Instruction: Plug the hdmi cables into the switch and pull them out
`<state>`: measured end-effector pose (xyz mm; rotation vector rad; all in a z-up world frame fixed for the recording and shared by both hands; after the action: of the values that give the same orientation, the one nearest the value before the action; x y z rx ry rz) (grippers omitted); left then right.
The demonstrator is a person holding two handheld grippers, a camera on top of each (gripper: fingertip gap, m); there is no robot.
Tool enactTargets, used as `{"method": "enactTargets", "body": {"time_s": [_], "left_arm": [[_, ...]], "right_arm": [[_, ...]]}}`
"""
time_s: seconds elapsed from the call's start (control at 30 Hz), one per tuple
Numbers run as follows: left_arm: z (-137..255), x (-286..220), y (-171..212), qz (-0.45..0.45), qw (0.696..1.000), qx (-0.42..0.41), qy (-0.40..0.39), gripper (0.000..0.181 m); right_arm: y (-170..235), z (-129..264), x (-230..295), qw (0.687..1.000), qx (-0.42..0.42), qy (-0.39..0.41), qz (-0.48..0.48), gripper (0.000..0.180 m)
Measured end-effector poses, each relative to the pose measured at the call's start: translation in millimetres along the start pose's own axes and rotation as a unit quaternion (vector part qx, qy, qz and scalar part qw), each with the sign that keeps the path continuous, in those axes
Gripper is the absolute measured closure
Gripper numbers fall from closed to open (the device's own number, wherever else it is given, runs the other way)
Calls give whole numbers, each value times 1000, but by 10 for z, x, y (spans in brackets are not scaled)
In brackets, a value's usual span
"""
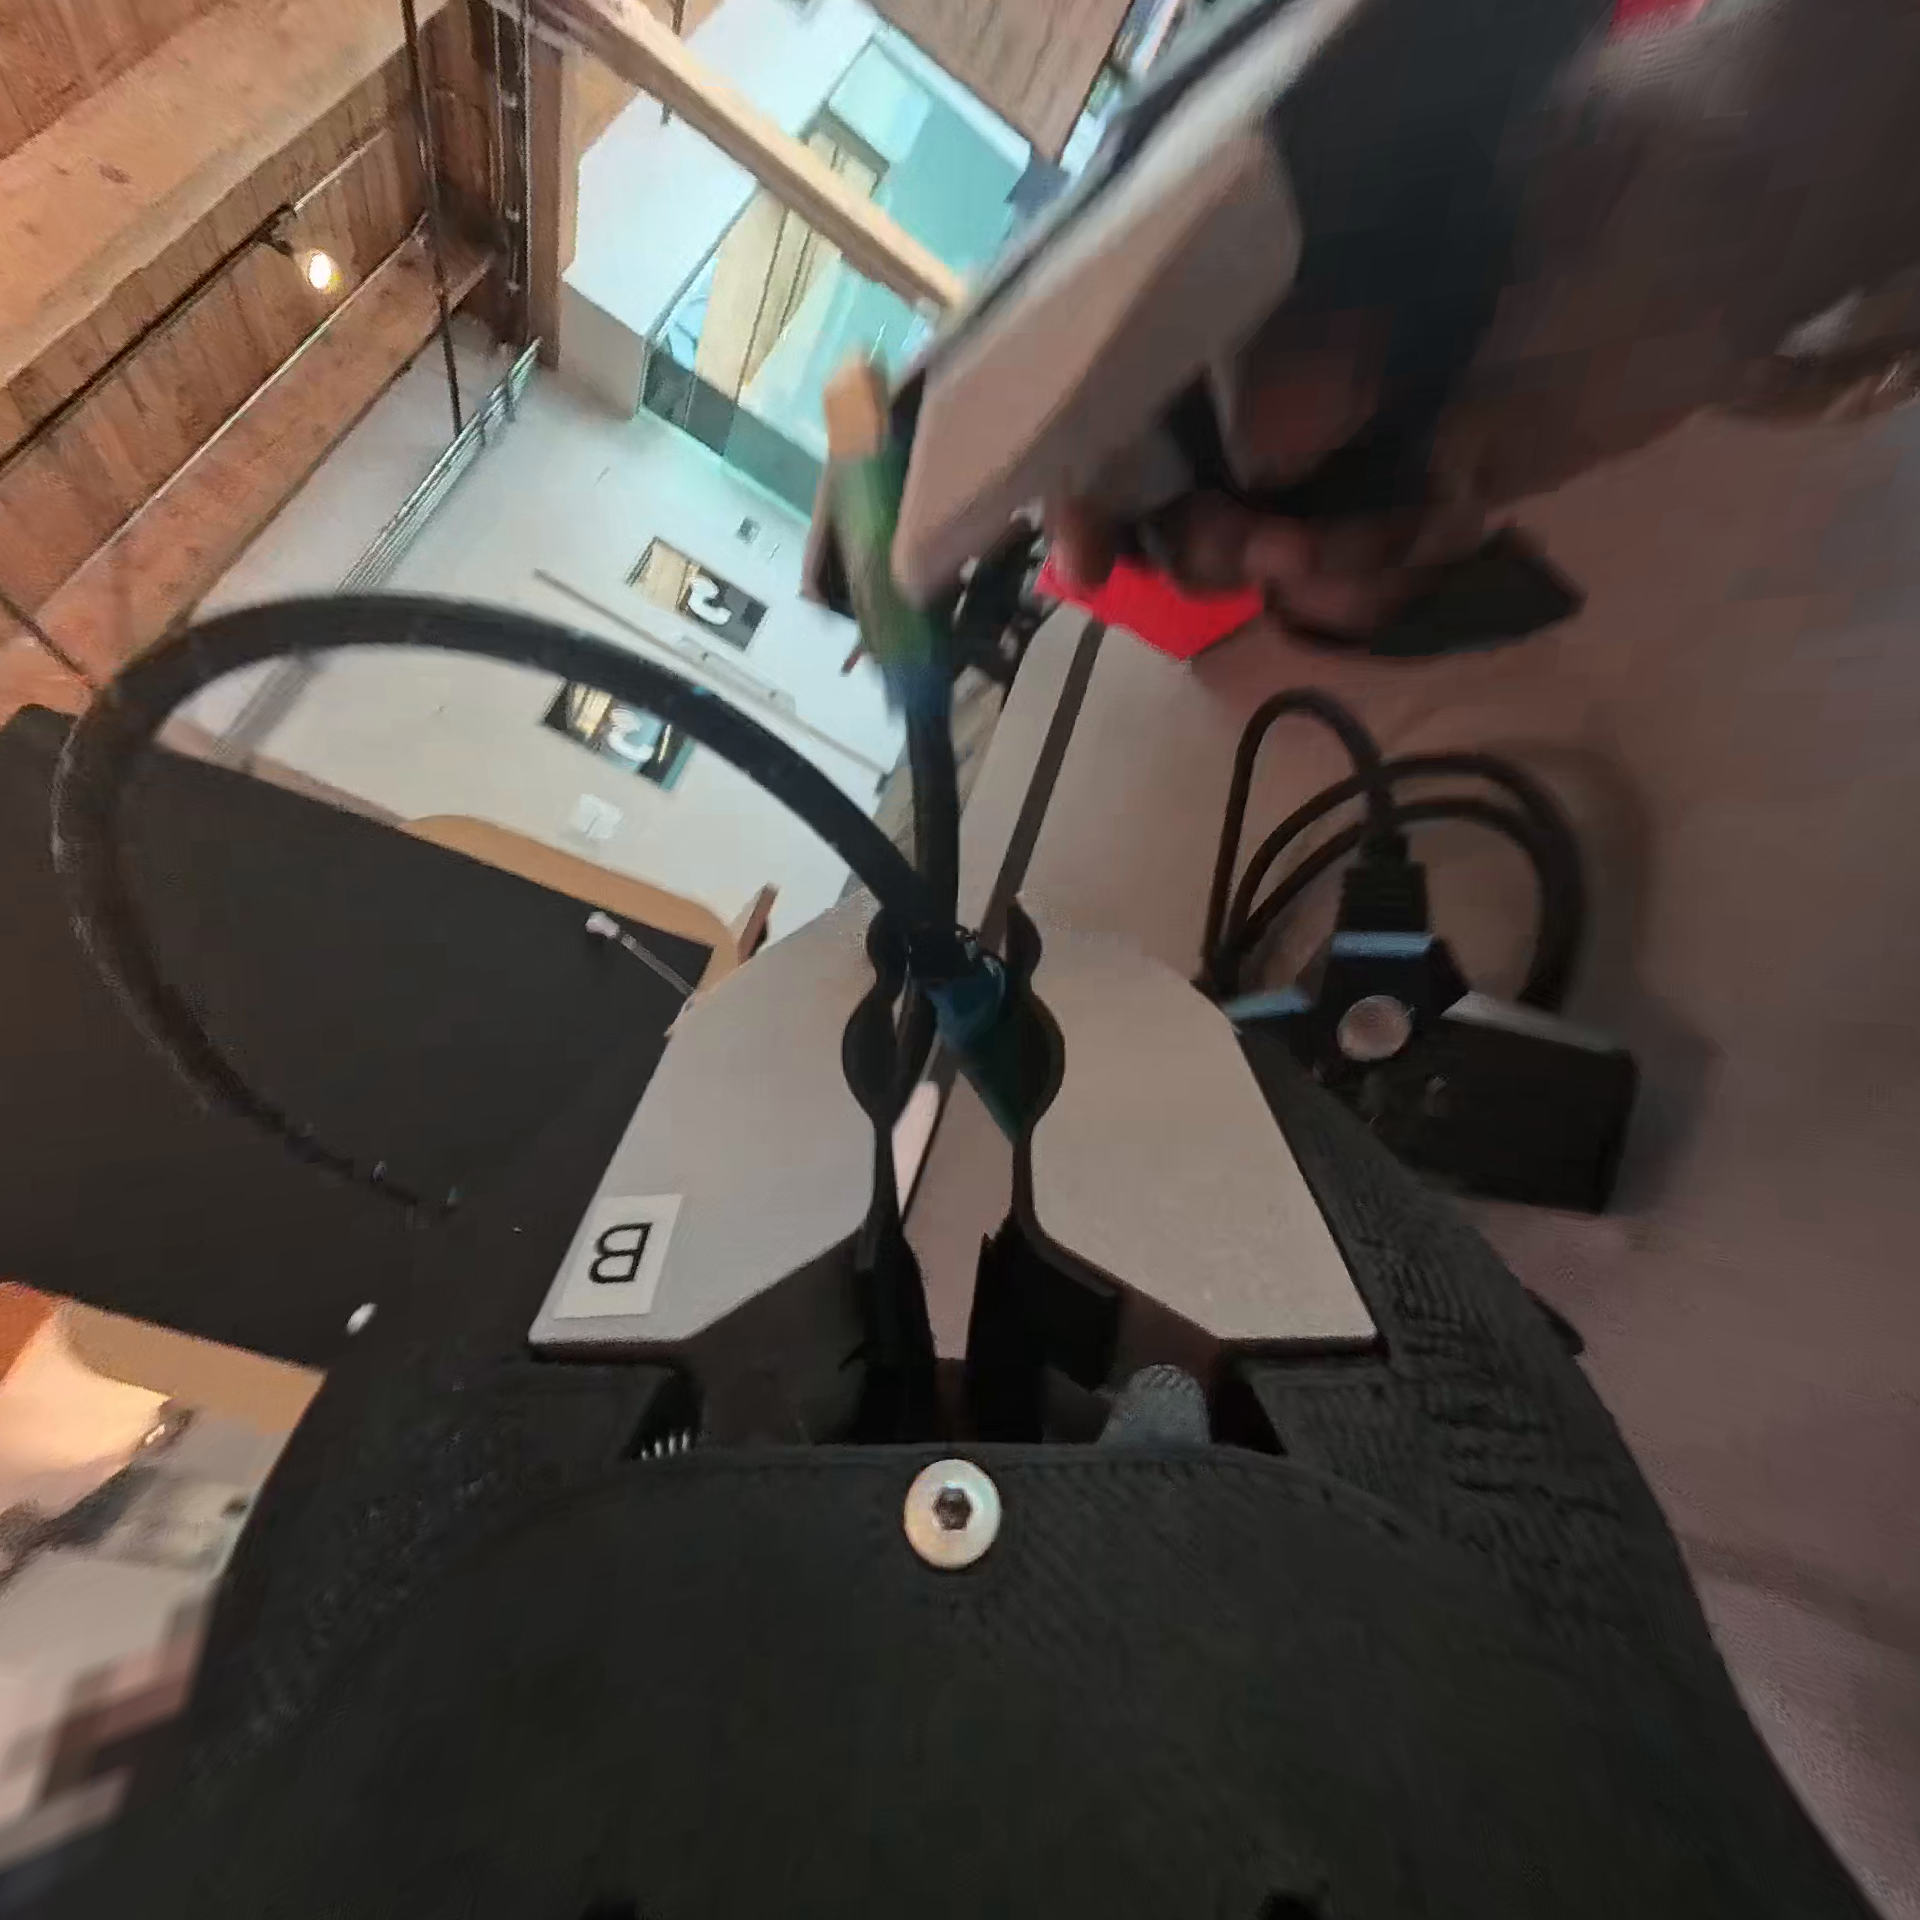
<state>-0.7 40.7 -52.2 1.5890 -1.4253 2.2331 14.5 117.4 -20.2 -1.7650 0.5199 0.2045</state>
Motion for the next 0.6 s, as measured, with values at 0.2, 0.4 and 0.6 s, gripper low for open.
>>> {"method": "enactTargets", "body": {"time_s": [0.2, 0.4, 0.6], "left_arm": [[139, 277, 174, 27, 999, -4, 16, 166], [194, 295, 355, 32, 999, -14, 28, 166], [371, 594, 562, 43, 999, -8, -11, 166]], "right_arm": [[18, 46, -85, 999, 11, -4, -36, 159], [38, 42, -96, 999, 20, -7, -49, 159], [-115, 150, -190, 998, -14, 3, -57, 159]]}}
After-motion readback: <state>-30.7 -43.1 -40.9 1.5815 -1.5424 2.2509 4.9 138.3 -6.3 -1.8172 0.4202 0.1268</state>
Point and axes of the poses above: each gripper's, where its closed fingertips meet, z back along the fingers, y out of its underside, x = y × z across the jaws, the point moved 4 cm from there along z, back along the fingers, and after that the axes turned 7 degrees about z, right-handed, at the moved point
